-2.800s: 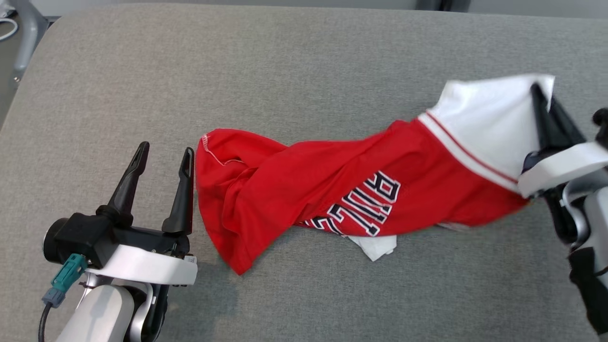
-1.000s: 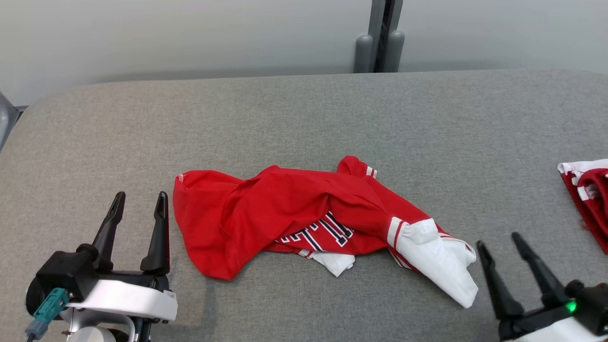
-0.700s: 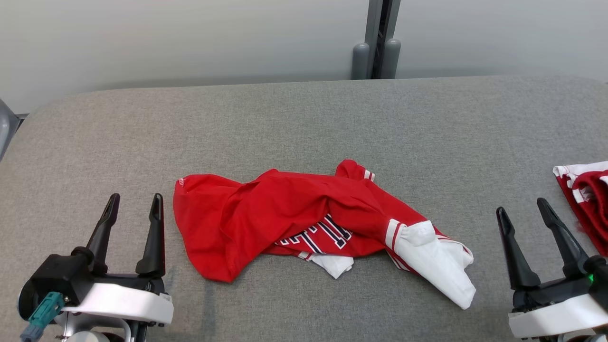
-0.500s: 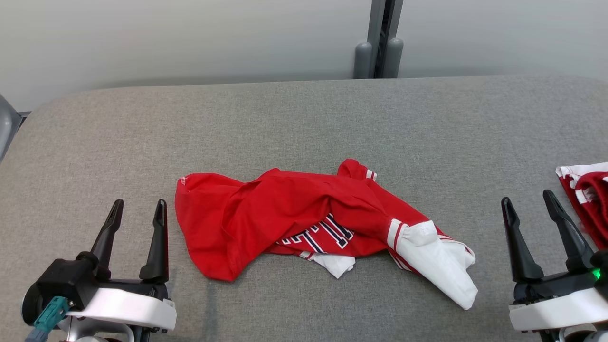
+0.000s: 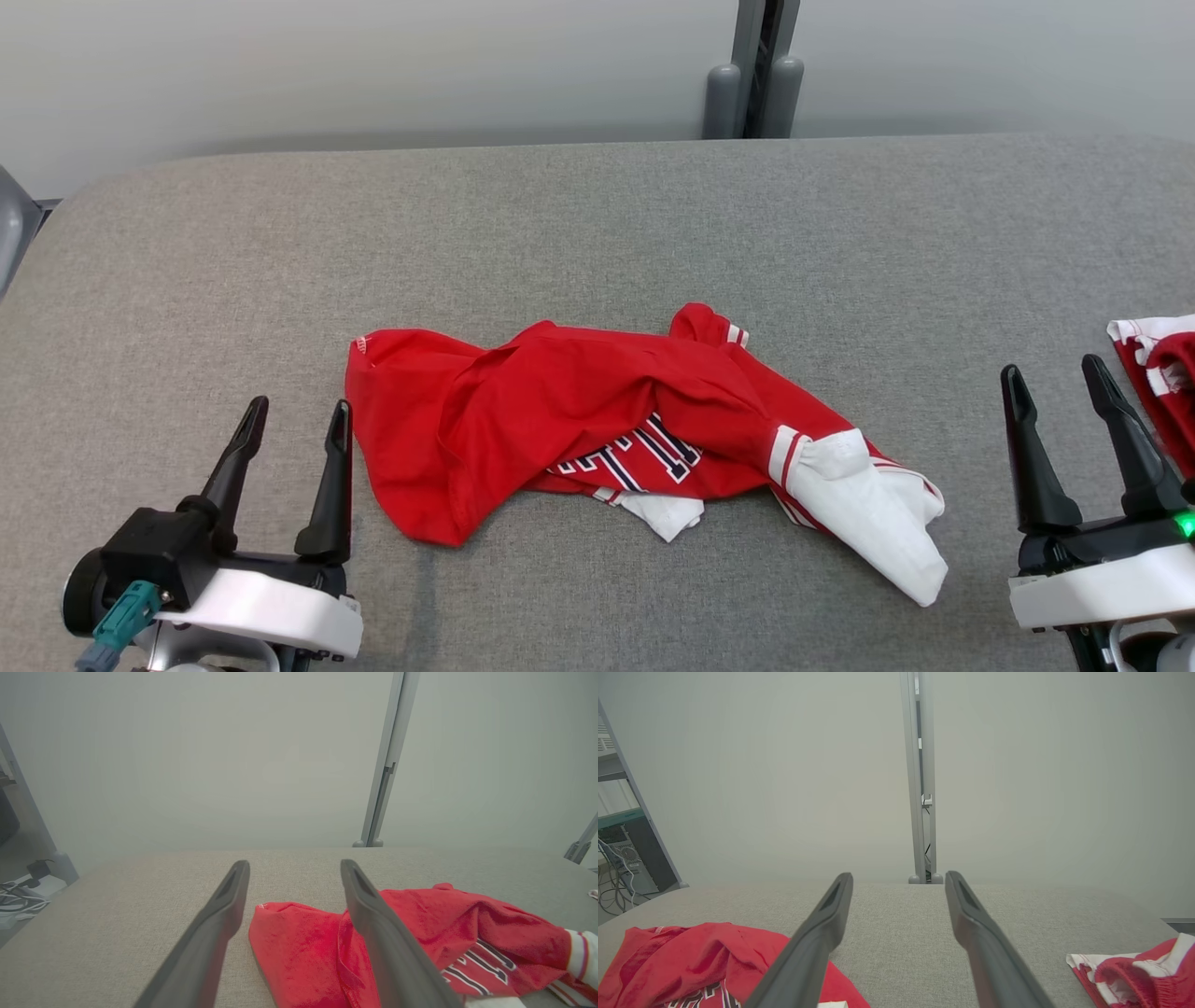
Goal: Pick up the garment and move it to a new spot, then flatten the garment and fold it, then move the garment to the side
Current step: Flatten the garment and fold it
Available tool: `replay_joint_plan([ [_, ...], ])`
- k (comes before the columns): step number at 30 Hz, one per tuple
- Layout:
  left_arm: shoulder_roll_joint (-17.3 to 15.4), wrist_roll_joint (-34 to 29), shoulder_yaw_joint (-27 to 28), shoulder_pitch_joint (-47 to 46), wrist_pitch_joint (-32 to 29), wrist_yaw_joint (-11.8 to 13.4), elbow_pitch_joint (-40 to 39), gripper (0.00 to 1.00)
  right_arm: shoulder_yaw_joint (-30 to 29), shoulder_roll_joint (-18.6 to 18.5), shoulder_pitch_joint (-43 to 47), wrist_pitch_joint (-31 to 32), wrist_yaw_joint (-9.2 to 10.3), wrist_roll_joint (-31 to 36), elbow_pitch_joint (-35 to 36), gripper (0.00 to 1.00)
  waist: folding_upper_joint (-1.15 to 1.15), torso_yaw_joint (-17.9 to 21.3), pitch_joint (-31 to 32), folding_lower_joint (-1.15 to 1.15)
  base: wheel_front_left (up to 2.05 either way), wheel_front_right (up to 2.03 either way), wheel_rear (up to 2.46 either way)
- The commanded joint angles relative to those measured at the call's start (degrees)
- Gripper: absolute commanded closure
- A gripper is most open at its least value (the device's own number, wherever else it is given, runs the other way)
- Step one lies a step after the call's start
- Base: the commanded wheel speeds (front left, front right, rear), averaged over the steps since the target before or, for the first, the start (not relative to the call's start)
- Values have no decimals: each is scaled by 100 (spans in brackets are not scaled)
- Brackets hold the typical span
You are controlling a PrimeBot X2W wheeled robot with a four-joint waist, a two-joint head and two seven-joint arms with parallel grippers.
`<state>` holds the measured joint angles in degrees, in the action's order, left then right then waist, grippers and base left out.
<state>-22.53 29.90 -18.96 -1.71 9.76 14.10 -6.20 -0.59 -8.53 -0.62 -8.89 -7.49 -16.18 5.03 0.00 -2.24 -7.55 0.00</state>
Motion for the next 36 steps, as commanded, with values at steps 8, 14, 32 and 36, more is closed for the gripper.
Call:
replay_joint_plan([
  [8,-74,-106,-119,-249,-59,-79,34,0,35,-29,-128,13,0,-76,-82,0,0,25,-64,0,0,0,0],
  [14,-133,-142,-441,-754,-431,-420,225,0,133,-1,-274,36,0,-92,-99,0,0,143,-263,0,0,0,0],
  [32,-352,837,-856,-2496,-2215,-1899,2191,50,564,106,-741,-253,0,-164,-602,0,0,814,-978,0,0,0,0],
  [36,-421,930,-904,-2563,-2303,-1976,2157,100,524,132,-751,-303,0,-155,-678,0,0,811,-1002,0,0,0,0],
])
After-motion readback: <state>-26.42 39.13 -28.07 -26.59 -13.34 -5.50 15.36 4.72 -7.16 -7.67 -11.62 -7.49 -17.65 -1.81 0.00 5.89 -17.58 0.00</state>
